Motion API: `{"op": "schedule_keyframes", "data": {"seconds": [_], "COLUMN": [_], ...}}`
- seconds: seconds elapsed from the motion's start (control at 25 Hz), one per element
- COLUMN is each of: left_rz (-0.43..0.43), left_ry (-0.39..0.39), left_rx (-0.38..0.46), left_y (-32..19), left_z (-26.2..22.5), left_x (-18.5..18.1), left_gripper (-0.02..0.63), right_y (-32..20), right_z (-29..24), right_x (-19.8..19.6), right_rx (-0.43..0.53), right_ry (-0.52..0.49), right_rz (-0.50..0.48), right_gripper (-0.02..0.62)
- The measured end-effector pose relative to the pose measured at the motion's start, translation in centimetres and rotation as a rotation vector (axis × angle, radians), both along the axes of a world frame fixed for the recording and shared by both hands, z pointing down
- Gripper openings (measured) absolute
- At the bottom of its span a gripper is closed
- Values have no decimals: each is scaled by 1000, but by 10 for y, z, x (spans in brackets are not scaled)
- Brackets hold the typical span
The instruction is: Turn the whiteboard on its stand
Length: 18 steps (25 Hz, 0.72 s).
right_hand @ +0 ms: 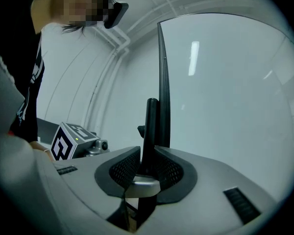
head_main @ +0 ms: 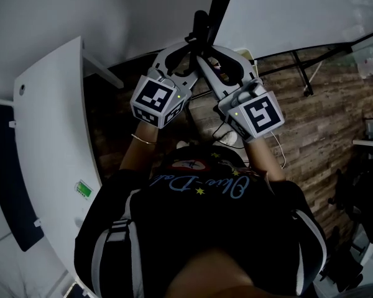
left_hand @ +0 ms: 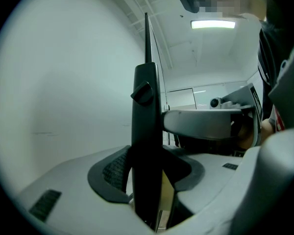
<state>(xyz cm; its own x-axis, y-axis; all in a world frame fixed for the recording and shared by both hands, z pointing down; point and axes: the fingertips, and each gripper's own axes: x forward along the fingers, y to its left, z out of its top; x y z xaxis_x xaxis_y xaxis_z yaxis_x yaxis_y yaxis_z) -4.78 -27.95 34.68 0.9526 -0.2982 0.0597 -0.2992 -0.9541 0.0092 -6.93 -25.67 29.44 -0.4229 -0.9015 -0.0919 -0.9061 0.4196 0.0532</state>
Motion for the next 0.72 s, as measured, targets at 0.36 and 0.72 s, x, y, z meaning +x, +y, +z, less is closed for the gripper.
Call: {"op": "schedule_keyframes", "data": {"seconds": [0.36, 0.72], "left_rz": [13, 12], "left_ry": [6, 10], "left_rx": [-3, -3], "left_y": [18, 29], "left_z": [0, -1], "left_x": [6, 7], "left_gripper": [195, 195], "right_y": [16, 26], "right_z": [-2, -1], "right_x": [6, 5], "right_rx": [10, 16], "right_ry": [5, 28], "right_rz": [41, 71], "right_gripper": [77, 77]}}
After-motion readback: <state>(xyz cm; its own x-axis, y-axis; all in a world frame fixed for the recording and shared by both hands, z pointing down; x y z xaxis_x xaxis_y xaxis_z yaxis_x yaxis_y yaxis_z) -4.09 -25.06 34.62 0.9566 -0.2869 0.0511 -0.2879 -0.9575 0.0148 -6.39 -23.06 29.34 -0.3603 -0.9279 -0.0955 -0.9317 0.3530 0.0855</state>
